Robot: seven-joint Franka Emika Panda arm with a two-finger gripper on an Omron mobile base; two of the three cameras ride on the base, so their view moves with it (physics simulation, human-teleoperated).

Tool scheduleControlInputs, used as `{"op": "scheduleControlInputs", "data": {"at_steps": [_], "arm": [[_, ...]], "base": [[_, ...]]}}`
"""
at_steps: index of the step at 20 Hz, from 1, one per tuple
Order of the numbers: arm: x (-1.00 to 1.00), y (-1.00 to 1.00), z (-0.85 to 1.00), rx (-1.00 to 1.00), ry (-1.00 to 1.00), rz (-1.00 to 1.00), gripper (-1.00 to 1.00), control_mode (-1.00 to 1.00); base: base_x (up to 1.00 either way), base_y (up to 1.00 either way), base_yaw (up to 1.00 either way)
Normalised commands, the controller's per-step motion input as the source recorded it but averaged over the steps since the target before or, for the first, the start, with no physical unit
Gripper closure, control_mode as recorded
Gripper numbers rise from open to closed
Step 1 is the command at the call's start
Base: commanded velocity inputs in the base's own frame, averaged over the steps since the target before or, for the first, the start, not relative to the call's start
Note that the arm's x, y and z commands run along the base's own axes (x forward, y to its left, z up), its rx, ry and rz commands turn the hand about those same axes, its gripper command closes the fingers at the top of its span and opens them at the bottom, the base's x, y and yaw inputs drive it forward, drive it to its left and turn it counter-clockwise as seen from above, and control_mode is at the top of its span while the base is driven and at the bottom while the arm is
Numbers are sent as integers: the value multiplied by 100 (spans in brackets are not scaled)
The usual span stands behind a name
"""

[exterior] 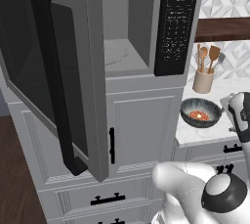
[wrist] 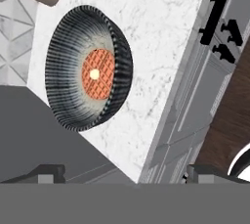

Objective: Open the microwave, place the bowl with waffle inside the microwave, then close the microwave door and turn it on.

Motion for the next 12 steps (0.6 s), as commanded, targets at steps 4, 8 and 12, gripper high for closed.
{"op": "scheduleControlInputs", "data": {"at_steps": [4,8,12], "arm": [[31,0,-20,0,5,0,-100,-100],[18,-6,-23,0,3,0,-100,-100],[21,-11,-16,0,1,0,-100,-100]], "base": [[0,0,0],[0,0,0],[0,0,0]]}}
